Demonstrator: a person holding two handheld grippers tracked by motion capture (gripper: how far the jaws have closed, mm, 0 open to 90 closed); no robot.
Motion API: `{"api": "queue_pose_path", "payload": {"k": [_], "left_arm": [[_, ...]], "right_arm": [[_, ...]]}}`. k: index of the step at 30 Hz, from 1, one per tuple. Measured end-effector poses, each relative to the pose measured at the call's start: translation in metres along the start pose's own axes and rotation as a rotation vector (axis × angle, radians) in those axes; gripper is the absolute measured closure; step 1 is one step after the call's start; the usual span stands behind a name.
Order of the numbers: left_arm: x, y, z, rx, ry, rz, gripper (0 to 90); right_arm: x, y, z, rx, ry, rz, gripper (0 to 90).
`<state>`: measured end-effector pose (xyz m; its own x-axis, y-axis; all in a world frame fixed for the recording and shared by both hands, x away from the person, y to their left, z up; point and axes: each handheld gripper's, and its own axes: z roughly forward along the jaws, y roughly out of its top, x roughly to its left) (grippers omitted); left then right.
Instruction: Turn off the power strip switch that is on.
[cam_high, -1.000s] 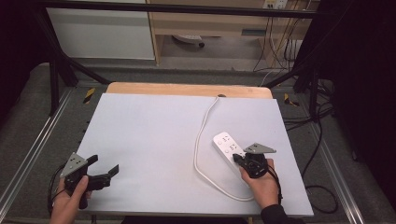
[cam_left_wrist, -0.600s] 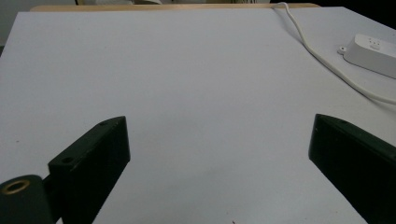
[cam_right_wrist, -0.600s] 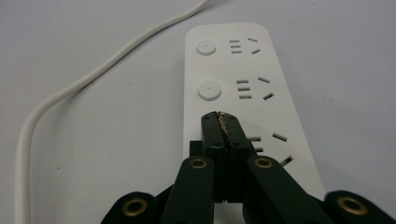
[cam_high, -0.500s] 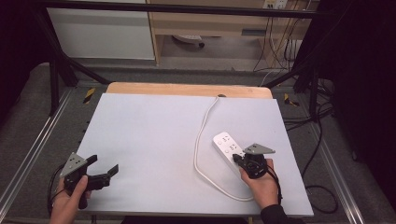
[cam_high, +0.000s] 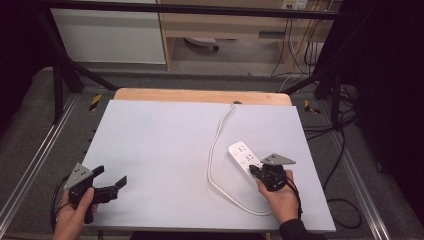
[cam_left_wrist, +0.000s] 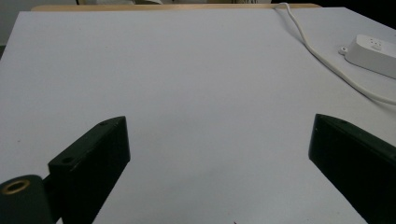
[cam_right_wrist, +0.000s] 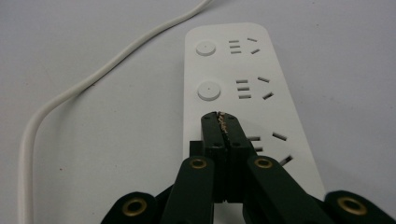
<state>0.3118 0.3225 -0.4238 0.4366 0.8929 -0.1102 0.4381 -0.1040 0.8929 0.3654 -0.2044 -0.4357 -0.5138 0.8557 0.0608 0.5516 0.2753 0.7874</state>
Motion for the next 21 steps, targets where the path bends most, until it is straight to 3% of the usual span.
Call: {"api": "queue_pose_path", "payload": {"k": [10, 14, 21], "left_arm": [[0.0001, -0.0002, 0.0002, 0.002, -0.001, 0.000, 5.1], [0.0001, -0.0002, 0.0003, 0.002, -0.001, -0.002, 5.1], [0.0005, -0.0003, 0.0001, 0.004, 0.000, 0.004, 5.1]], "right_arm": [[0.0006, 0.0010, 0.0000, 0.006, -0.003, -0.002, 90.0], [-0.0025, 0.0007, 0.0000, 0.004, 0.015, 0.024, 90.0], [-0.0007, 0.0021, 0.0007, 0.005, 0.015, 0.001, 90.0]]}}
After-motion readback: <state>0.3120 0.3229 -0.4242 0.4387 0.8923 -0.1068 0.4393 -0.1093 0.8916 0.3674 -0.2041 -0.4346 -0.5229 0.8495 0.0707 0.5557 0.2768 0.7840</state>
